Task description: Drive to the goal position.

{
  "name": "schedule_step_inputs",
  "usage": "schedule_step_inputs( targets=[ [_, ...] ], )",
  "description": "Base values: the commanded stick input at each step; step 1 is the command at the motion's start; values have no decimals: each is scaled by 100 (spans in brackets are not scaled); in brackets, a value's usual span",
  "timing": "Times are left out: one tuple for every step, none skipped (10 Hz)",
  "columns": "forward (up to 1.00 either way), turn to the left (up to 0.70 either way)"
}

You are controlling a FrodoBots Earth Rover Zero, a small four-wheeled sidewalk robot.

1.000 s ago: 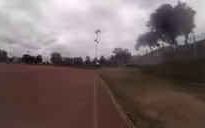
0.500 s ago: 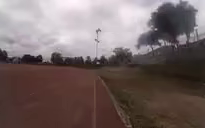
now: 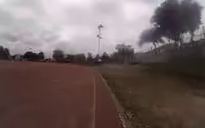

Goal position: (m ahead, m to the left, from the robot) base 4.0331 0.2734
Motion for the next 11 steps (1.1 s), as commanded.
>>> schedule_step_inputs(
  targets=[
    [70,0],
    [70,0],
    [70,0],
    [70,0],
    [70,4],
    [70,12],
    [70,20],
    [70,29],
    [70,33],
    [70,26],
    [70,19]
  ],
)
